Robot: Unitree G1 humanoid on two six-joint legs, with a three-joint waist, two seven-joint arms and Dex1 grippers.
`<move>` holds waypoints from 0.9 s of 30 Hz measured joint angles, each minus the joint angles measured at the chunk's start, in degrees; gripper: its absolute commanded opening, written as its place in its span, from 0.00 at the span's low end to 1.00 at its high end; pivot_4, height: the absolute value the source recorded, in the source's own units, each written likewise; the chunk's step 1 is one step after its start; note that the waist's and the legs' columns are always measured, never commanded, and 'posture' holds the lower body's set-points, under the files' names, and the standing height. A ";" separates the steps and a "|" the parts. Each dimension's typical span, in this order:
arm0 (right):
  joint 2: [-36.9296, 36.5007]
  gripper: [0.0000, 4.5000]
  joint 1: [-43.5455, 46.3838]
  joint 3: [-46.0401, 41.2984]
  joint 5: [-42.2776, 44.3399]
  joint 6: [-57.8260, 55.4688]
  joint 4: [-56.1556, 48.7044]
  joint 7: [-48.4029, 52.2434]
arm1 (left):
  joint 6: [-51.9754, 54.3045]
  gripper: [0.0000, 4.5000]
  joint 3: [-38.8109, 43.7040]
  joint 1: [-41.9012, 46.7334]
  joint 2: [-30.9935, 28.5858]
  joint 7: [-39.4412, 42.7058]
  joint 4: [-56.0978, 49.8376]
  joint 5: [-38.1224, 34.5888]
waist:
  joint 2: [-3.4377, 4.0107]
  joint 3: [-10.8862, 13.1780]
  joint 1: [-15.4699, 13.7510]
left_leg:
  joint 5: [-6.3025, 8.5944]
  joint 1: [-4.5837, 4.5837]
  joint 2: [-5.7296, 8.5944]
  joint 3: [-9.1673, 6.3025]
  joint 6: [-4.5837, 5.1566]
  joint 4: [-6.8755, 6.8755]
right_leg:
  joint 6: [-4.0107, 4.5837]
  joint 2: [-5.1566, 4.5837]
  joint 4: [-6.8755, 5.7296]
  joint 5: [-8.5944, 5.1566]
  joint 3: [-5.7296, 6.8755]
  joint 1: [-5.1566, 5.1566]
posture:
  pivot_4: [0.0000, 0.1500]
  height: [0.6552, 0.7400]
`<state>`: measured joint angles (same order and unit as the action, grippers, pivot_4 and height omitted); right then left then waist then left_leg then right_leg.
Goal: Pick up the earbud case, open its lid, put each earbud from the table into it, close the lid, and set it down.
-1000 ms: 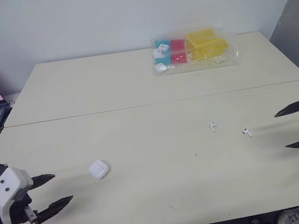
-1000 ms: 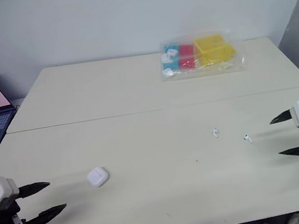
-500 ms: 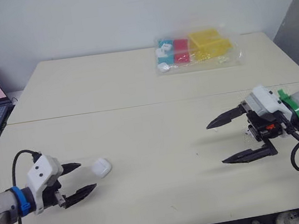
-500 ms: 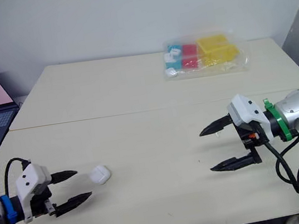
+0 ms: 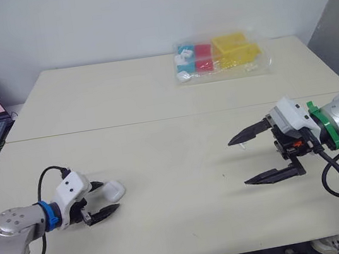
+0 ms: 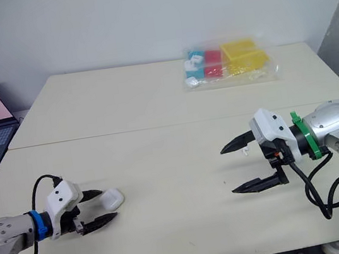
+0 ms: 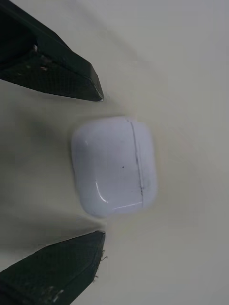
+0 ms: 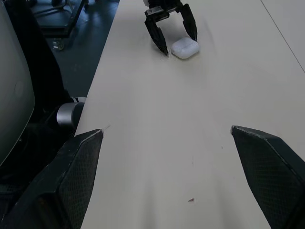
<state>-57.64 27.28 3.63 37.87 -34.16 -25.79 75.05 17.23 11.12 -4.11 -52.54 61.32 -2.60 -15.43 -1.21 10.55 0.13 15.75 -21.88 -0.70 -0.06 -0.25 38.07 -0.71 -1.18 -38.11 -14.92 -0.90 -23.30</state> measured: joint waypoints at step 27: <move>1.46 1.00 -0.11 1.19 -0.84 -0.17 -0.97 -0.09 | 0.71 1.00 -3.25 4.77 2.30 -0.96 2.23 0.37 | 0.08 -0.05 -0.24 | 0.00 0.03 0.03 -0.03 0.01 0.05 | -0.04 -0.03 -0.02 0.03 0.01 0.05 | 1.00 1.00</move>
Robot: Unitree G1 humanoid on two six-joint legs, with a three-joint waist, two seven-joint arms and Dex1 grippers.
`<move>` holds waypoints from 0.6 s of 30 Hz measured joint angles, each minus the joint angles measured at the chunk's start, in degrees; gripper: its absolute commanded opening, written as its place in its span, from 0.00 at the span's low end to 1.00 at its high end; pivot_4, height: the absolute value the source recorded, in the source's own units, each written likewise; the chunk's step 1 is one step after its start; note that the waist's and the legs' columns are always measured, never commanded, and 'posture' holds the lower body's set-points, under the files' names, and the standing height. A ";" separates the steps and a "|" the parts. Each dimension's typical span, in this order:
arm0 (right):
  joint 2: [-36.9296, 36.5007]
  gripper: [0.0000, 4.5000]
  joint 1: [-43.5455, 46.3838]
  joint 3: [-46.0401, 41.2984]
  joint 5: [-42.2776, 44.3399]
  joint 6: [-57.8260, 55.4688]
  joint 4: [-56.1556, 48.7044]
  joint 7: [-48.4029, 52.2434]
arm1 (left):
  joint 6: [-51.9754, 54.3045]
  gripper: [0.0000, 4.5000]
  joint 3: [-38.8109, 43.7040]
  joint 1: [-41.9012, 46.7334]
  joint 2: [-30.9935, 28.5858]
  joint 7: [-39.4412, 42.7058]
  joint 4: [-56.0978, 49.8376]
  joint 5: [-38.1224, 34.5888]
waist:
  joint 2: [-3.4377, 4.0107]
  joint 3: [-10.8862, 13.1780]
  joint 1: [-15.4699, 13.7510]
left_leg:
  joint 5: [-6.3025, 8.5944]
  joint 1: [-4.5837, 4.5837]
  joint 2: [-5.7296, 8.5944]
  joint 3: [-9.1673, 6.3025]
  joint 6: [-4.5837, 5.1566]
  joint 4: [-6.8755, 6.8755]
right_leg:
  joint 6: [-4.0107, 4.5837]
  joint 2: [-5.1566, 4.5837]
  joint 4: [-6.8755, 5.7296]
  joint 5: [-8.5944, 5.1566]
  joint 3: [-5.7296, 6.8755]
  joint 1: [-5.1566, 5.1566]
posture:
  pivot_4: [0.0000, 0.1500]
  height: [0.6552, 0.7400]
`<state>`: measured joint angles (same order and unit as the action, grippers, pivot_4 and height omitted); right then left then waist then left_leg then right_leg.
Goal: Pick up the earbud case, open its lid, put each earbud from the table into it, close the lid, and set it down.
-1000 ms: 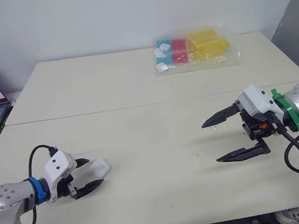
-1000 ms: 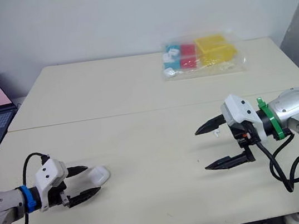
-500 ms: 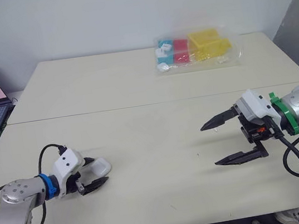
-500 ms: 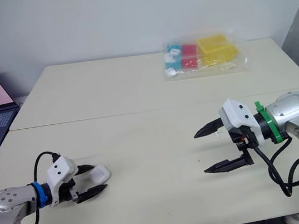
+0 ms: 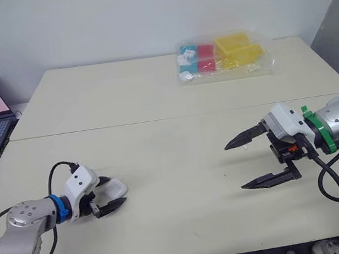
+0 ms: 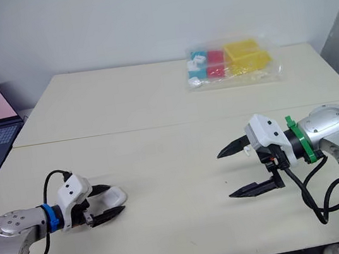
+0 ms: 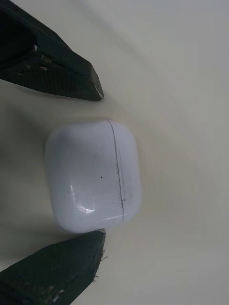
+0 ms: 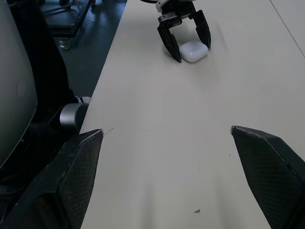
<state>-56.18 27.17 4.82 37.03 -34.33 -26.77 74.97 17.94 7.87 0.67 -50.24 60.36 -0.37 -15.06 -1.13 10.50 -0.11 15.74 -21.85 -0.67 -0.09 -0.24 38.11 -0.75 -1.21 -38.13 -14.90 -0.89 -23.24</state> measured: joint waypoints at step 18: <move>-0.59 1.00 -0.02 -0.02 0.06 -0.37 -0.55 0.10 | 1.76 0.63 -0.17 -1.90 -0.69 0.44 -2.25 -0.52 | 0.14 -0.09 0.24 | 0.00 0.01 0.00 0.05 0.00 -0.02 | -0.02 0.00 0.06 0.01 -0.05 0.00 | 1.00 1.00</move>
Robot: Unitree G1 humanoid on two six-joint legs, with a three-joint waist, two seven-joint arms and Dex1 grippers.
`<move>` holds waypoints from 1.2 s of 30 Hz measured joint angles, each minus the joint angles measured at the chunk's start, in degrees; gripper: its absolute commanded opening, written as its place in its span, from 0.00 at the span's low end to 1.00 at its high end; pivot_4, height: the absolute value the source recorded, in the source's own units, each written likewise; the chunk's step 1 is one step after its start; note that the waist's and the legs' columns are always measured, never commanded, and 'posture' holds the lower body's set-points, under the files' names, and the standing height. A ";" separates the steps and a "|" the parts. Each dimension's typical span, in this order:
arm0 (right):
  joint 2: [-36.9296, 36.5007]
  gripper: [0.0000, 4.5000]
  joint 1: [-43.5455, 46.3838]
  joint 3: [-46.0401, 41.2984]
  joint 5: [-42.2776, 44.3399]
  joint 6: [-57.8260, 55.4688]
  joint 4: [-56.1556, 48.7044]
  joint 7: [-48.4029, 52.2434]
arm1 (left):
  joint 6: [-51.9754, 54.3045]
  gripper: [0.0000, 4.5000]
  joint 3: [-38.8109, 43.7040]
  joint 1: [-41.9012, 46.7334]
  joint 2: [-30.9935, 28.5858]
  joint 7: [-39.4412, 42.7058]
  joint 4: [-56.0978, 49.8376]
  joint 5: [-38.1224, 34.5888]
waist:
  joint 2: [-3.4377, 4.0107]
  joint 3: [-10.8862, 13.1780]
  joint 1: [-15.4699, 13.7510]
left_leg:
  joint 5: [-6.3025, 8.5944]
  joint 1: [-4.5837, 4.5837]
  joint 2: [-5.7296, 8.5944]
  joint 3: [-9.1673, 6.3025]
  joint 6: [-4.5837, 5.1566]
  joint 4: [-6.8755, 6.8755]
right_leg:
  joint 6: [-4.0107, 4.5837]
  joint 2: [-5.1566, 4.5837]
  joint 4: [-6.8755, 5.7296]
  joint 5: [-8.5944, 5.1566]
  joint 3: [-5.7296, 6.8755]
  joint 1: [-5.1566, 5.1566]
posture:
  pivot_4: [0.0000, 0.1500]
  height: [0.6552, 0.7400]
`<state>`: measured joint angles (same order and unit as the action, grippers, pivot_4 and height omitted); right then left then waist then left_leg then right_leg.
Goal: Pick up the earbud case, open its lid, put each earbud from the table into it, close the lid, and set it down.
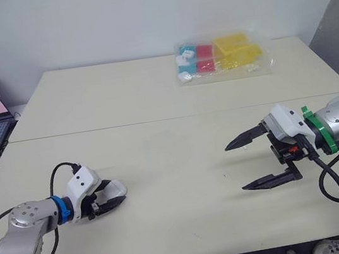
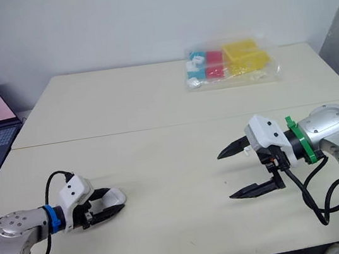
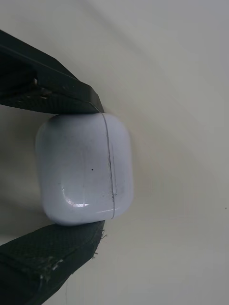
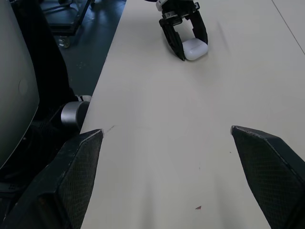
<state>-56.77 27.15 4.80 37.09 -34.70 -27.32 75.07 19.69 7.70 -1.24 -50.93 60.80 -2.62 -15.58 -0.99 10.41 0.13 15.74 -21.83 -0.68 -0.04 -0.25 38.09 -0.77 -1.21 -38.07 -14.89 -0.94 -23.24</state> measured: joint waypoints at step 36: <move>30.93 1.00 8.21 -17.81 33.97 -56.52 4.11 -63.79 | -46.53 0.63 -22.19 34.93 22.52 -0.61 11.60 14.51 | -0.21 0.05 0.02 | -0.01 -0.63 0.10 -0.32 0.02 0.19 | -0.18 0.11 -0.06 0.15 0.07 -0.25 | 1.00 1.00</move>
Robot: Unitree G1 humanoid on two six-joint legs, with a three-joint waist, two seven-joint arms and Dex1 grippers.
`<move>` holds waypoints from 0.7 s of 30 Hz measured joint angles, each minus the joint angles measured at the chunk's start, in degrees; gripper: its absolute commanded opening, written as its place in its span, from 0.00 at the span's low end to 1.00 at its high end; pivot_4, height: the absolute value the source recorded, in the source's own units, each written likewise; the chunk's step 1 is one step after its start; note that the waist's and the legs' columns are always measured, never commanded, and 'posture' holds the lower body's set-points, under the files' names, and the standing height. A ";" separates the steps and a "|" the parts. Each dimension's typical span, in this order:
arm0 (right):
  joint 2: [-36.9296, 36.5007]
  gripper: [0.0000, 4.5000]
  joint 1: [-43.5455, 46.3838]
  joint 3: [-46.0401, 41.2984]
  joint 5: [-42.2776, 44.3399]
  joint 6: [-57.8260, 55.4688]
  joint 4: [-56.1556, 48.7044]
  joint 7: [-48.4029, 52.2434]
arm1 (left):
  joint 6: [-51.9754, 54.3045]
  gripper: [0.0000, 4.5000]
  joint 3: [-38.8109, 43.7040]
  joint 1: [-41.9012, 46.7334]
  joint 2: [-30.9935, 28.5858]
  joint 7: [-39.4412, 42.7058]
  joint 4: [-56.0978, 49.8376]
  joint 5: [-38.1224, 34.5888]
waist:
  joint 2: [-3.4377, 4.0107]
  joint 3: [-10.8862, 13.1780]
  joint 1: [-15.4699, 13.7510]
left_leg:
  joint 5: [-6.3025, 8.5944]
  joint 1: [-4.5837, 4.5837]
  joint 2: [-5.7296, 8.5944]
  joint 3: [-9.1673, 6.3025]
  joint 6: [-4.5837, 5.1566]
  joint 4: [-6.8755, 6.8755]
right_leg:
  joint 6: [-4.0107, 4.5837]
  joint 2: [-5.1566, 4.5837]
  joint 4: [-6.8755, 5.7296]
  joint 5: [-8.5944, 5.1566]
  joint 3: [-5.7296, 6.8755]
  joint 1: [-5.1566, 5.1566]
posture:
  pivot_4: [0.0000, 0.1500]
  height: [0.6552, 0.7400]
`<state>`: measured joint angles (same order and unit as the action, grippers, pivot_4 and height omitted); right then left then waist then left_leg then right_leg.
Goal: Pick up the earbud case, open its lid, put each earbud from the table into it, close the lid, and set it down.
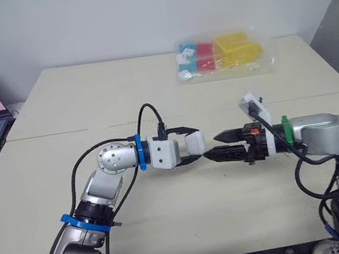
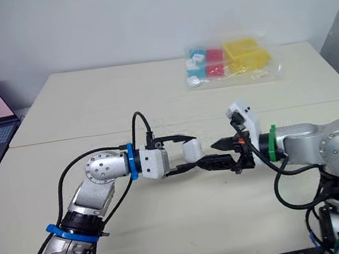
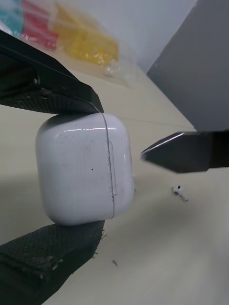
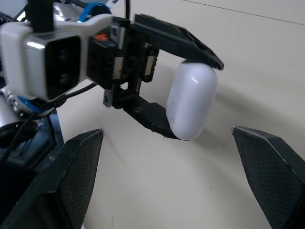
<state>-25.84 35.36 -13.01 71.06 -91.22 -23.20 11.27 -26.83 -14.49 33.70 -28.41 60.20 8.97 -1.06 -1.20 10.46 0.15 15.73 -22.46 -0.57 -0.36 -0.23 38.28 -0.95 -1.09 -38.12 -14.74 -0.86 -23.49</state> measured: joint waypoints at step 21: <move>5.08 1.00 -0.67 1.28 -0.15 5.58 4.78 -3.85 | 1.35 0.63 0.01 0.70 -0.38 -0.92 -2.33 -1.46 | 0.01 0.00 0.20 | 0.00 -0.09 0.02 -0.10 0.01 -0.01 | -0.02 0.04 0.01 0.01 0.06 -0.07 | 1.00 1.00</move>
<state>-20.76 34.69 -11.73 70.91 -85.63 -18.42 7.42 -25.48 -14.48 34.39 -28.79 59.28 6.64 -2.53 -1.19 10.46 0.35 15.73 -22.55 -0.56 -0.46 -0.22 38.27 -0.97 -1.05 -38.12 -14.73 -0.81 -23.56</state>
